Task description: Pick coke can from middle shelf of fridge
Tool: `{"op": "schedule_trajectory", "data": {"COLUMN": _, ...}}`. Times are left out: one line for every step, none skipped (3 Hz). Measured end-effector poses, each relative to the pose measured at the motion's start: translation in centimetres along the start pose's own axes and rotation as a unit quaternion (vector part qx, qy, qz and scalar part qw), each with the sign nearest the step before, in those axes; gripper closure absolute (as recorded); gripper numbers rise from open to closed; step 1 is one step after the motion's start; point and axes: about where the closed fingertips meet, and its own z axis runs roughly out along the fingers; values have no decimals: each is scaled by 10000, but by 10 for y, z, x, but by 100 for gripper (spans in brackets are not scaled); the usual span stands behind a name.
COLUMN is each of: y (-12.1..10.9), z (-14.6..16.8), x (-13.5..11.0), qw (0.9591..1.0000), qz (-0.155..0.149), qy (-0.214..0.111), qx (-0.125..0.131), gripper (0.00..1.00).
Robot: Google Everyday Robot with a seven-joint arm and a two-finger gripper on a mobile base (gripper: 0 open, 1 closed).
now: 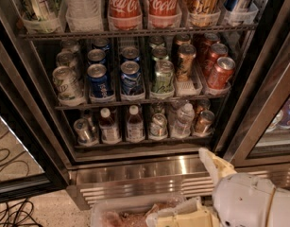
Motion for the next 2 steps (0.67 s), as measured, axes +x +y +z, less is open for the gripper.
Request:
{"op": "schedule_trajectory", "data": {"y": -1, "z": 0, "x": 0, "qw": 10000, "qz": 15, "qy": -4, "qx": 3, "gripper": 0}}
{"op": "schedule_trajectory", "data": {"y": -12, "z": 5, "x": -6, "qw": 9990, "qz": -50, "qy": -50, "qx": 445, "gripper": 0}}
